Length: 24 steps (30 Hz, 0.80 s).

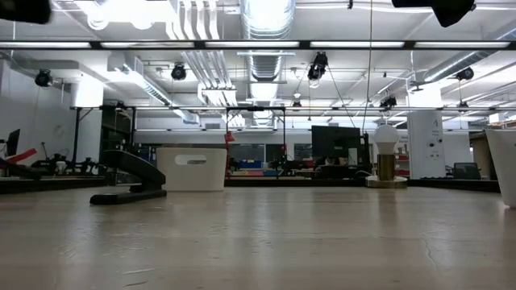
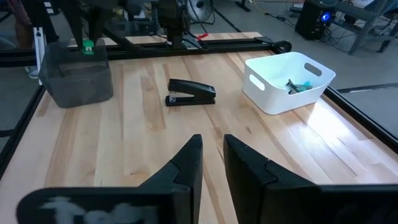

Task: Pick and place Stapler, Stapler remover, tape
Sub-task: Put the green stapler into the black bin

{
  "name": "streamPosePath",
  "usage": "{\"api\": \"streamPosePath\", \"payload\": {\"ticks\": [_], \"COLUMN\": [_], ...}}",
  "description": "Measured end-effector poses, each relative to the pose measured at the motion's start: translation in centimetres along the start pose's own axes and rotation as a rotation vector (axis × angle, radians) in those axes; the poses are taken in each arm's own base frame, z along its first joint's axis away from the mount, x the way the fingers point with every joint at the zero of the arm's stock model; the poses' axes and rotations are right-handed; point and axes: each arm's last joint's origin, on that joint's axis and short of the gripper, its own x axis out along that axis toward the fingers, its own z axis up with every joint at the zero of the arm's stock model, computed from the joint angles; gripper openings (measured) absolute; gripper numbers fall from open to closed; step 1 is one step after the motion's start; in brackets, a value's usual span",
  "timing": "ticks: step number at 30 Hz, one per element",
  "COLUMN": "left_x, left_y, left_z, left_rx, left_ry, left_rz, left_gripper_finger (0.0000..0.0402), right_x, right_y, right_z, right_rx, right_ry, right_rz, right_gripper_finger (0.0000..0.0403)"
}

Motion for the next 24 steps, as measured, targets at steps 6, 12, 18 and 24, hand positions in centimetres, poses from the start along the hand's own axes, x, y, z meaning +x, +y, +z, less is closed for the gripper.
{"api": "streamPosePath", "payload": {"ticks": [6, 12, 18, 24], "left_x": [0.0, 0.9, 1.7, 3.5], "left_y": [-0.1, -0.1, -0.8, -1.2], "left_z": [-2.7, -4.1, -5.7, -6.9], "left_rx": [-0.097, -0.158, -0.211, -0.223], "left_ry": [-0.005, 0.016, 0.033, 0.056], "left_rz": [0.034, 0.065, 0.083, 0.134], "left_gripper_finger": [0.0089, 0.0079, 0.0088, 0.0090], "right_x": [0.0, 0.0, 0.0, 0.0], "right_y": [0.0, 0.0, 0.0, 0.0], "right_z": [0.0, 0.0, 0.0, 0.0], "right_rx": [0.000, 0.001, 0.001, 0.001], "right_ry": [0.000, 0.000, 0.000, 0.000], "right_rz": [0.000, -0.002, -0.002, -0.002], "right_gripper_finger": [0.0068, 0.0075, 0.0068, 0.0059]}}
